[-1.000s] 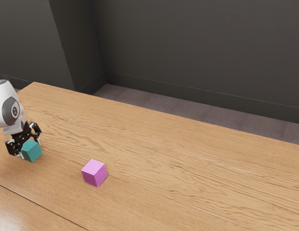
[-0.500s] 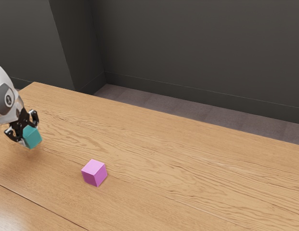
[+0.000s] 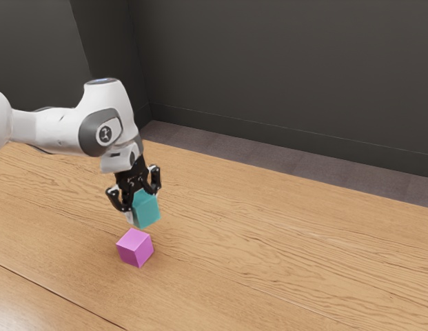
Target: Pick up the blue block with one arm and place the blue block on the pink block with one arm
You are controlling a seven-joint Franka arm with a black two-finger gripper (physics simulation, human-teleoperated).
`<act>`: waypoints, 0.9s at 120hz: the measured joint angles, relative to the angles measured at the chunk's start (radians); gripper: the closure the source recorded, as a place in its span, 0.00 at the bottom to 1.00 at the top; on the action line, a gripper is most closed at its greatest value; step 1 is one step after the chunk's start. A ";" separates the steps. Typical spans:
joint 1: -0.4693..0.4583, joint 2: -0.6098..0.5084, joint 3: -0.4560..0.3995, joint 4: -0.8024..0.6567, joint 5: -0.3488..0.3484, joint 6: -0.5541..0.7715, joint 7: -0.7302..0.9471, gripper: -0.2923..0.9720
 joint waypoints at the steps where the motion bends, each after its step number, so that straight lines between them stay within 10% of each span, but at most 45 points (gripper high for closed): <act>1: -0.002 0.002 0.000 0.000 -0.001 -0.001 -0.006 0.50; 28: 0.126 0.028 0.000 -0.005 -0.010 -0.014 -0.153 0.50; 108: 0.064 -0.001 -0.018 -0.130 0.081 0.119 -0.375 0.50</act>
